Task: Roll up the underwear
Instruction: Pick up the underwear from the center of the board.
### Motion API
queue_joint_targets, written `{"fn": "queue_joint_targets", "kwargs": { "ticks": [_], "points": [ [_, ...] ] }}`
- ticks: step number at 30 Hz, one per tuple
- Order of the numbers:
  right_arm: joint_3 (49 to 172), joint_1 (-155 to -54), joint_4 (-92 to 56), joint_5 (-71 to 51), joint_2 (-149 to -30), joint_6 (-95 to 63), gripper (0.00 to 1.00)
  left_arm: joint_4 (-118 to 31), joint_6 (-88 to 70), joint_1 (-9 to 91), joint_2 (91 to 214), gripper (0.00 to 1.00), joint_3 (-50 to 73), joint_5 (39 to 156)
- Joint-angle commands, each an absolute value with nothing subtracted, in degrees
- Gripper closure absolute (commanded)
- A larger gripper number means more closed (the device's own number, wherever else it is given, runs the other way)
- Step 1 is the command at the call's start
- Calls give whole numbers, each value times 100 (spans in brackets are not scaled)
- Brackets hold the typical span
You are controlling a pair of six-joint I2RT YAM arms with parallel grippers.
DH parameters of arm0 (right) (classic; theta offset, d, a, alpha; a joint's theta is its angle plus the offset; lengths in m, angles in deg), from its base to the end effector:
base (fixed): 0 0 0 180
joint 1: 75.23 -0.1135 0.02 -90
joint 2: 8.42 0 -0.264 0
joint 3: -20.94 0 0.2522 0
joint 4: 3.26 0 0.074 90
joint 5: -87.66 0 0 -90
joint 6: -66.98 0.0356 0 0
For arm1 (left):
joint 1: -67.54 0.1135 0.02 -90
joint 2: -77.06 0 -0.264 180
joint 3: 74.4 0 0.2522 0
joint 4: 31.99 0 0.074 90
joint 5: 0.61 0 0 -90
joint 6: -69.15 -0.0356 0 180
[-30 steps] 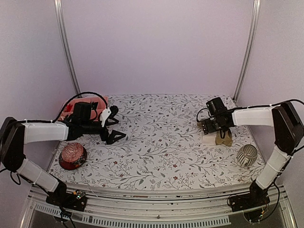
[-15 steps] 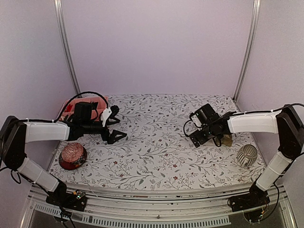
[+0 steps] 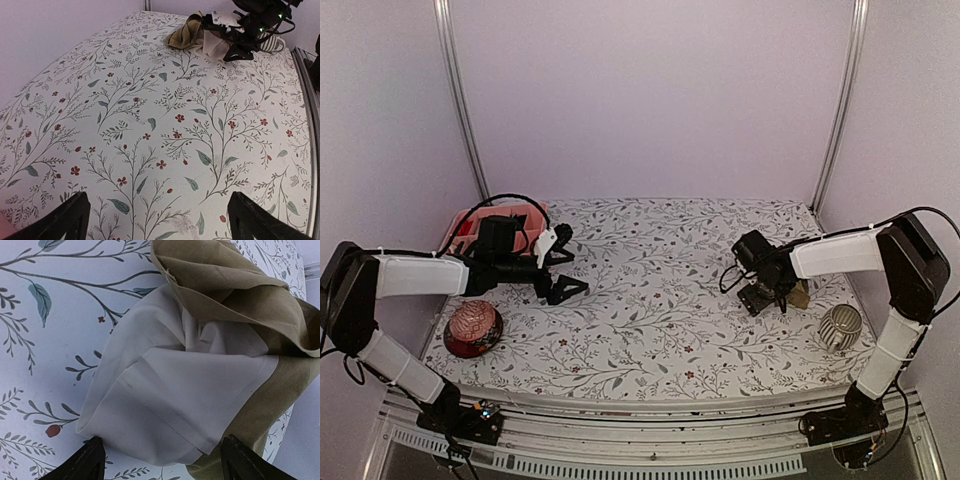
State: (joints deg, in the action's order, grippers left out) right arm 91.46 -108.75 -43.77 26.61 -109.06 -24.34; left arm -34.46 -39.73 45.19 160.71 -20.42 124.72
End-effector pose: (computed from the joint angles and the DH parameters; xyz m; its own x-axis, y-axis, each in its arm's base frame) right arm 0.2778 0.1633 0.1472 -0.7782 -0.5397 -0.3211 -0.3674 0.8060 -0.4642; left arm 0.2670 -0.1321 0.1962 -0.2186 0.3753 -0.9007 0.8813 0.4723 -0.0171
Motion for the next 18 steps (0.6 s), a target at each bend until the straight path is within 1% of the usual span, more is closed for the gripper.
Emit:
{"fn": "queue_joint_targets", "kwargs": {
  "ticks": [1,3,10,13,16,18],
  "points": [
    [9310,-10845,-4494,2925,-10902,-2346,17,-3431,-4002,4469,16150,2,-1886,12538],
    [9315,-10838,-4464,3016,-10864,-2338,13,-3461,-4001,4468,16175,1,-1865,12543],
    [9222,-10649,-4292,3030,-10534,-2337,12,-3472,-4002,4464,16179,2,-1855,12543],
    [9231,-10562,-4268,2887,-10616,-2337,12,-3485,-3996,4469,16188,2,-1841,12549],
    [9270,-10530,-4330,2747,-10835,-2337,14,-3500,-4001,4468,16190,2,-1837,12560],
    [9308,-10529,-4388,2657,-10987,-2344,19,-3503,-4002,4468,16194,1,-1837,12564]
  ]
}}
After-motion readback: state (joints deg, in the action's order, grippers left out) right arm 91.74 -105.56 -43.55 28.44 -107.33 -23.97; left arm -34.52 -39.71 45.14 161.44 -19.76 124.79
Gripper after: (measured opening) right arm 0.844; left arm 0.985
